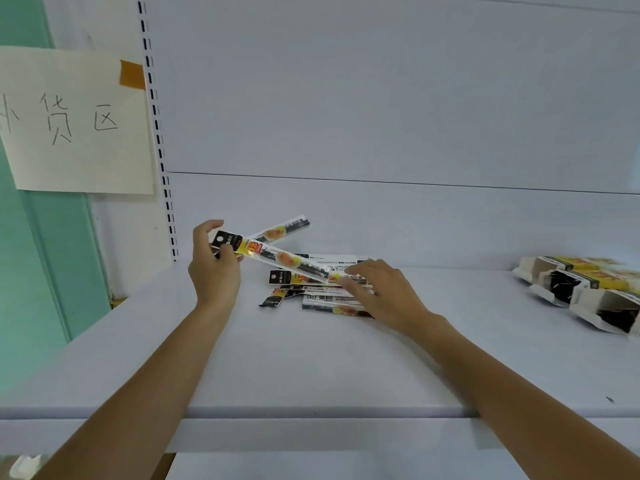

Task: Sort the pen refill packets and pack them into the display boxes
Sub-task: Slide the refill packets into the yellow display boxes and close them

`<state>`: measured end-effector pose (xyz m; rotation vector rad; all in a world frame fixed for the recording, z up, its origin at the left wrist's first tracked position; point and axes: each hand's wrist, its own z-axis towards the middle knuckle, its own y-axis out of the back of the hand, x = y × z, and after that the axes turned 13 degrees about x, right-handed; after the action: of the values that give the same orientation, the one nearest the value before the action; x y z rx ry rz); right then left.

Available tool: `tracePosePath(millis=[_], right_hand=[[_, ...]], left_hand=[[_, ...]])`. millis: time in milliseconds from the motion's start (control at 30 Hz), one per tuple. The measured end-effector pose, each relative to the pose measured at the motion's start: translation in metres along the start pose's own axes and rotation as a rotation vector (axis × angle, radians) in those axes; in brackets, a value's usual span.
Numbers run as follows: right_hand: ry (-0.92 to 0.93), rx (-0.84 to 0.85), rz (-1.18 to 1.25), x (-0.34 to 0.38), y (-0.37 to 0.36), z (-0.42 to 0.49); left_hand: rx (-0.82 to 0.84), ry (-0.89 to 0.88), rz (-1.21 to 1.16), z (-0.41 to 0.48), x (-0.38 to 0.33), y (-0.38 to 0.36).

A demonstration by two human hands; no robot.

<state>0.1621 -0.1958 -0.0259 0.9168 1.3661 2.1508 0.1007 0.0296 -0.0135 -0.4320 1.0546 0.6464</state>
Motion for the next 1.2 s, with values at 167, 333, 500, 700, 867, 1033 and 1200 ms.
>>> tracePosePath(millis=[167, 333, 500, 700, 867, 1033, 1200], right_hand=[[-0.084, 0.16, -0.244, 0.004, 0.002, 0.031], [-0.086, 0.226, -0.277, 0.007, -0.007, 0.048], [-0.117, 0.106, -0.277, 0.005, -0.017, 0.055], [-0.088, -0.137, -0.212, 0.015, 0.0, 0.06], [0.041, 0.242, 0.235, 0.057, 0.008, 0.047], [0.063, 0.241, 0.284, 0.077, -0.001, 0.036], [0.065, 0.235, 0.363, 0.093, 0.003, 0.032]], left_hand=[[-0.082, 0.004, 0.064, 0.003, -0.002, 0.004], [0.142, 0.08, 0.116, 0.001, 0.002, -0.001], [0.092, 0.112, 0.094, 0.005, 0.003, 0.002], [0.152, 0.053, 0.252, -0.001, 0.009, 0.0], [0.286, 0.098, 0.088, -0.004, 0.0, -0.004], [0.092, 0.002, 0.087, -0.009, -0.011, -0.007], [0.016, -0.047, 0.087, -0.004, -0.022, -0.013]])
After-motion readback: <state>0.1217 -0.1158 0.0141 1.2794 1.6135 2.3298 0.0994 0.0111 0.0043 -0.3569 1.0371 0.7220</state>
